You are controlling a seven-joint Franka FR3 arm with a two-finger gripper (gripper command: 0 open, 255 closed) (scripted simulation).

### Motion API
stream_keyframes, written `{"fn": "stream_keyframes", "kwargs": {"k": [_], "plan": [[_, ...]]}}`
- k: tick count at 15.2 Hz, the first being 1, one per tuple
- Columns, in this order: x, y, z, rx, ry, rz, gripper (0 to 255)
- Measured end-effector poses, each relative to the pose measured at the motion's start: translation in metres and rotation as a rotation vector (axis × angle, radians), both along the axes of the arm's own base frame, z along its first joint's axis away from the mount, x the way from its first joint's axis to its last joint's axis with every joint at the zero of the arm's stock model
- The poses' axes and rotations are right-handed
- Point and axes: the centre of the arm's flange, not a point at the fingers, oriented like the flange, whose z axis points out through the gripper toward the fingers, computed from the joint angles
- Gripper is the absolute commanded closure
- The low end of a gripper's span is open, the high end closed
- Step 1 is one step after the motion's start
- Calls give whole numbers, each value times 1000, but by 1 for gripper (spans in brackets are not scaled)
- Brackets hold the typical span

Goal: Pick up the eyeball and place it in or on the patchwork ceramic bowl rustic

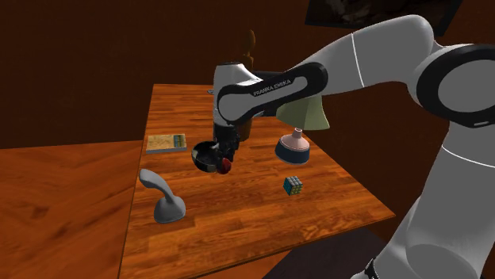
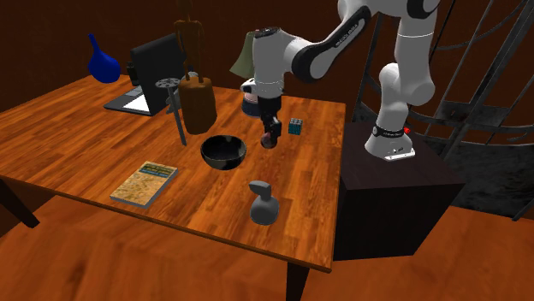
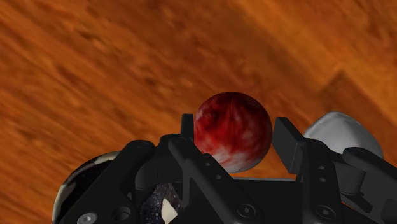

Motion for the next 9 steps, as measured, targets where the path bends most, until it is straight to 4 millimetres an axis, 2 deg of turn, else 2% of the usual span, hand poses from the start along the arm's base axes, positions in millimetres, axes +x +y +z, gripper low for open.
{"fn": "stream_keyframes", "kwargs": {"k": [6,9], "plan": [[0,0,30,0,0,0,255],[26,-7,37,0,0,0,255]]}}
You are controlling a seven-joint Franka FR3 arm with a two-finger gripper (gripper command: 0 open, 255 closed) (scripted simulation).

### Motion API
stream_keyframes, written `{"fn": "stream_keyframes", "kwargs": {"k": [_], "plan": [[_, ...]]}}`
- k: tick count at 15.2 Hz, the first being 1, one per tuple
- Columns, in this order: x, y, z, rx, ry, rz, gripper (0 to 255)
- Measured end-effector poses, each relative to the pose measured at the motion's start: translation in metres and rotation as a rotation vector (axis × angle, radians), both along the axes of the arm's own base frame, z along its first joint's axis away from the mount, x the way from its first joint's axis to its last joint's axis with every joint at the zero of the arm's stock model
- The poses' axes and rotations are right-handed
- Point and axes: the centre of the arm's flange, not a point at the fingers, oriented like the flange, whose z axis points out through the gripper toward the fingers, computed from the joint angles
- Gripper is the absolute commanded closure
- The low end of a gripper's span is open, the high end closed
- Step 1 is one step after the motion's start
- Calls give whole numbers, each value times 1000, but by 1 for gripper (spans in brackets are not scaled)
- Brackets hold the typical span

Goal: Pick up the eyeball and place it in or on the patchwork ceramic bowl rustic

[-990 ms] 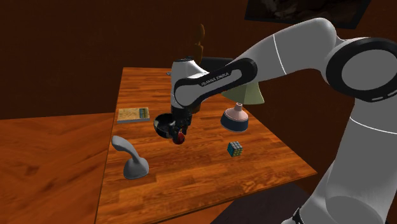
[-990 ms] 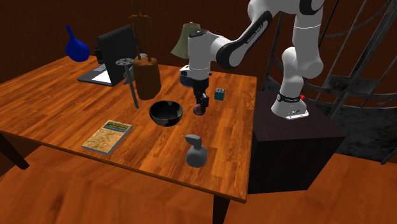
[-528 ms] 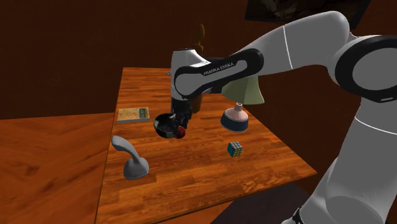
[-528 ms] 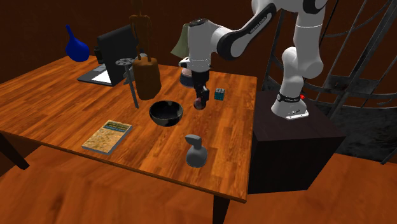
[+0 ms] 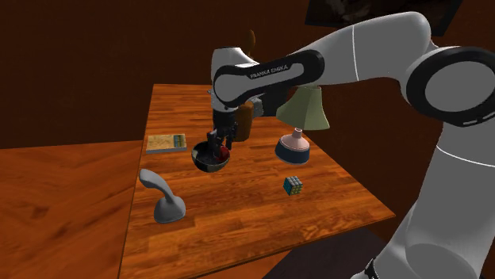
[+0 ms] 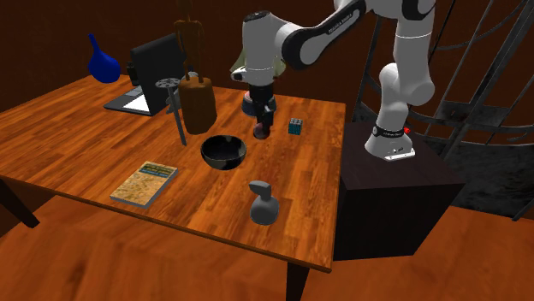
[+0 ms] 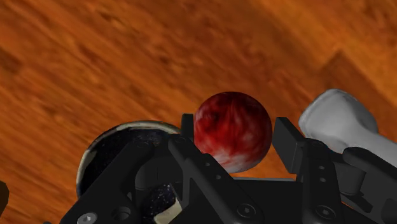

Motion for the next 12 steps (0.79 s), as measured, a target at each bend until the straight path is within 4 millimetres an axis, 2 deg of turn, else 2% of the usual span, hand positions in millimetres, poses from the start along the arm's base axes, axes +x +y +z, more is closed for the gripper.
{"fn": "stream_keyframes", "kwargs": {"k": [10,12], "plan": [[126,-43,-5,0,0,1,255],[136,-47,-9,0,0,0,255]]}}
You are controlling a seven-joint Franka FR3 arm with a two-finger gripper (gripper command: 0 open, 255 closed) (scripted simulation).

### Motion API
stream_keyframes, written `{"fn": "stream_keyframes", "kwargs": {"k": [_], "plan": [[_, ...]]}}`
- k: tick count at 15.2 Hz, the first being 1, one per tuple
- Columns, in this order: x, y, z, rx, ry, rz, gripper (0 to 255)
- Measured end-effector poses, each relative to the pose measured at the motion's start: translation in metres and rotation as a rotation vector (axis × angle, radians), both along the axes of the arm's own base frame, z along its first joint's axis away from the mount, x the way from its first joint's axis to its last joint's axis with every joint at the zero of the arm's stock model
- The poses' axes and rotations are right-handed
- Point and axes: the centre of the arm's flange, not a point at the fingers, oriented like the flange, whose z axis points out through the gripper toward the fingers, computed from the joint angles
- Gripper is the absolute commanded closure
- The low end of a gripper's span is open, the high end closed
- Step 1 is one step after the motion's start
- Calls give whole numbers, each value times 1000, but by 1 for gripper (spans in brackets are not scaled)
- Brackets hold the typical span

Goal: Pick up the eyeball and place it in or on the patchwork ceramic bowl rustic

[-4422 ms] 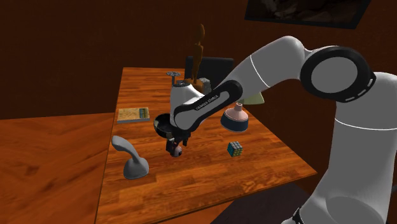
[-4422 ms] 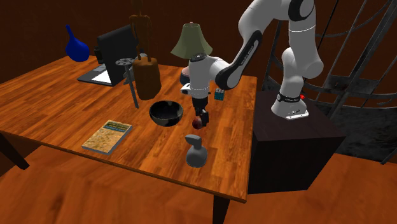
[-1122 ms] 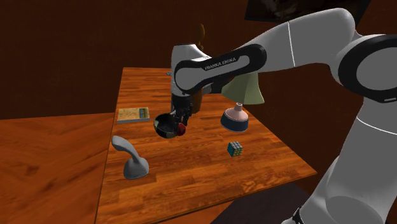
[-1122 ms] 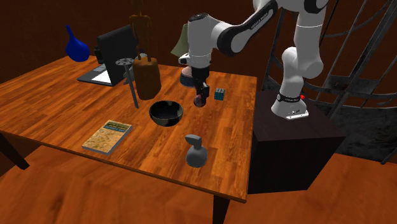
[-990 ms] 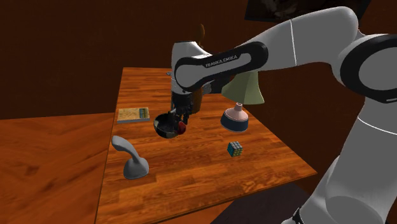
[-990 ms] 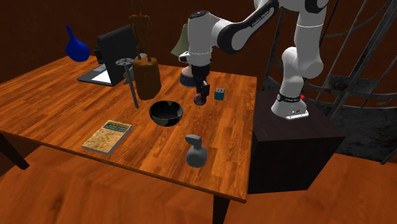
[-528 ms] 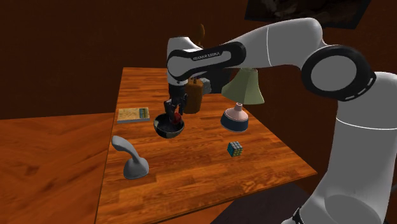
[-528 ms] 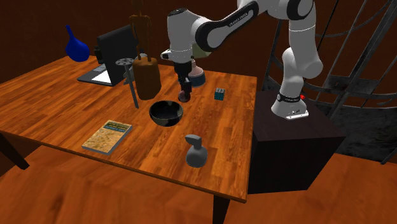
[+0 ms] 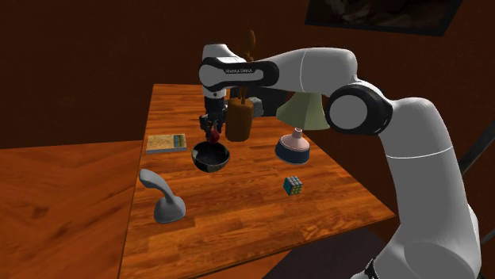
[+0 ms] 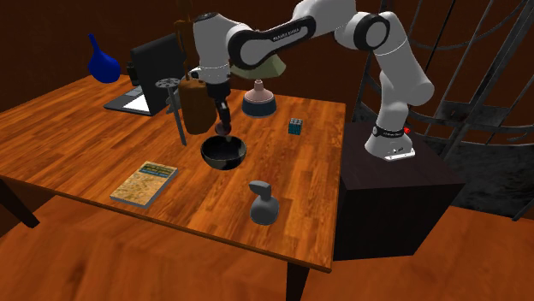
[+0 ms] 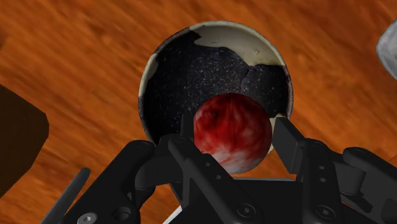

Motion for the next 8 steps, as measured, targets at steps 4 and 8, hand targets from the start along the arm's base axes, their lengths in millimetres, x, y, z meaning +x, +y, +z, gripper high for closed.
{"fn": "stream_keyframes", "kwargs": {"k": [4,8], "plan": [[4,-1,-18,0,0,0,255],[3,0,-40,0,0,0,255]]}}
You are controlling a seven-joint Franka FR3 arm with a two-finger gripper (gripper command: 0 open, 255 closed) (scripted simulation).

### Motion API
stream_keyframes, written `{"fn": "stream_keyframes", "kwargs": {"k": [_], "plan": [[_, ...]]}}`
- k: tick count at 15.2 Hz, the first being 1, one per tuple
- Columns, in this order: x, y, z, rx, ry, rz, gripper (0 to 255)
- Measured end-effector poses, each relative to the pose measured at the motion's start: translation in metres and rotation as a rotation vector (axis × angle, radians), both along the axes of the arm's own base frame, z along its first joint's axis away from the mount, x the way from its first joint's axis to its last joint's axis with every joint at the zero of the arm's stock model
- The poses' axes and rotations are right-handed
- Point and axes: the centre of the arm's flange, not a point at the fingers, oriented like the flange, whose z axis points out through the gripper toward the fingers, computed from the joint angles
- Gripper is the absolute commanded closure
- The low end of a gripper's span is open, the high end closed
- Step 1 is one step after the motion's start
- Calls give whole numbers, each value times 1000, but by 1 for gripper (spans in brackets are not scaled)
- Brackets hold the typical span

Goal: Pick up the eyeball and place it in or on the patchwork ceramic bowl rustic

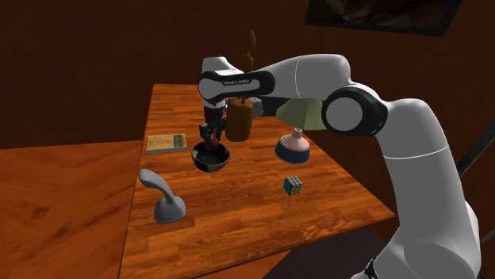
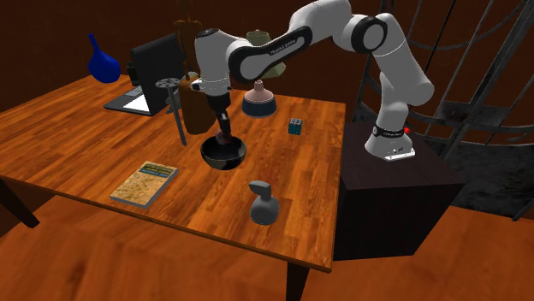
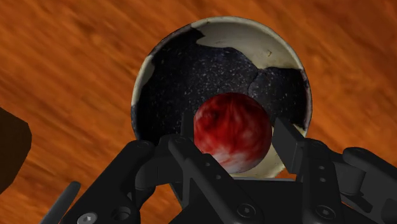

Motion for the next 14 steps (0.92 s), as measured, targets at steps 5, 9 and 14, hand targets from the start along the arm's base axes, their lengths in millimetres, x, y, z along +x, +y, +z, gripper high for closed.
{"fn": "stream_keyframes", "kwargs": {"k": [5,9,14], "plan": [[-1,1,-22,0,0,0,255],[0,0,-24,0,0,0,255],[0,0,-24,0,-1,0,0]]}}
